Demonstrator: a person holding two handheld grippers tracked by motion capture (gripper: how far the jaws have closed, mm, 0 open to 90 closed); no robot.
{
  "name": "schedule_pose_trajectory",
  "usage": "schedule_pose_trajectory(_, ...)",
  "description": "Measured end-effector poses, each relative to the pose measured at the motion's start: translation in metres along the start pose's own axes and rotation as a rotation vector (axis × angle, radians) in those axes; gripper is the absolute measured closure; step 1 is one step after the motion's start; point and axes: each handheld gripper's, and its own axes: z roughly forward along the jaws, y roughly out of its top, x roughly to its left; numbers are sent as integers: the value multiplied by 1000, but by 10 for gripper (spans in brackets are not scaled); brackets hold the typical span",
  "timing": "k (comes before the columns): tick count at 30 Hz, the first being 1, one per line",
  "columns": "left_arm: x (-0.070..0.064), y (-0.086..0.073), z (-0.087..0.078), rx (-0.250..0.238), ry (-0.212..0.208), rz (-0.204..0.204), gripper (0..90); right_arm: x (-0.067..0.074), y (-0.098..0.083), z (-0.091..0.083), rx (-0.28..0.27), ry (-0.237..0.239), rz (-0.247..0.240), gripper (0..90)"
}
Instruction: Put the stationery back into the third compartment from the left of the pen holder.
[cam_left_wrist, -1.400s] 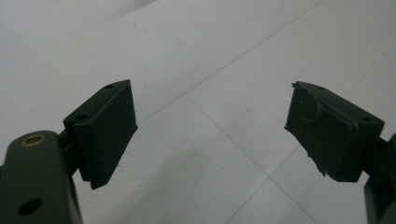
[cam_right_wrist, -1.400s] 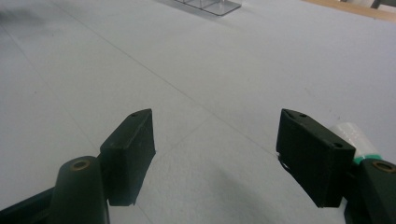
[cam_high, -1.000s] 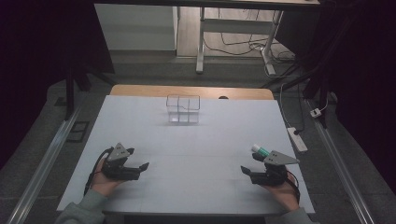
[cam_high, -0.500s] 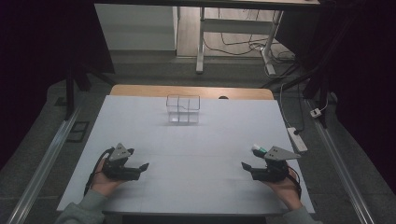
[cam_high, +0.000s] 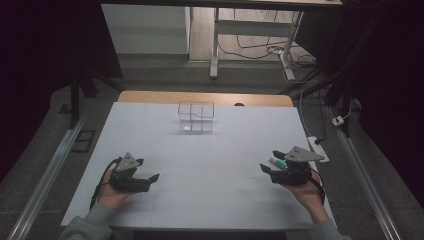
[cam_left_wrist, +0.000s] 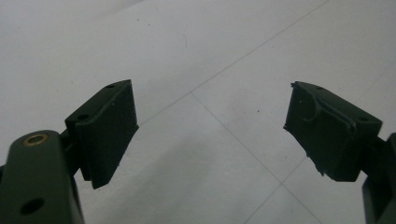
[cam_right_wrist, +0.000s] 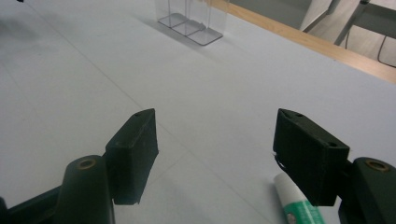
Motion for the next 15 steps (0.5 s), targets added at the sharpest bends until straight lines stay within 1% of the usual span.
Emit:
schedule_pose_trajectory(2, -1, 2, 2, 0, -1, 9, 163, -2, 3, -1, 2, -10, -6, 310)
schedule_pose_trajectory(5, -1, 2, 3, 9, -3, 7, 163, -4, 6, -3, 18, -8, 0, 310)
schedule_pose_trajectory(7, -1, 2, 3, 6, -1, 3, 163, -5, 8, -4, 26, -12, 4, 310)
schedule_pose_trajectory(11, 0, 2, 3, 11, 6, 5, 163, -11, 12, 0, 52, -11, -1, 310)
schedule_pose_trajectory(15, -2, 1, 3, 19, 11, 11, 163, -16, 14, 3, 78, -5, 9, 310)
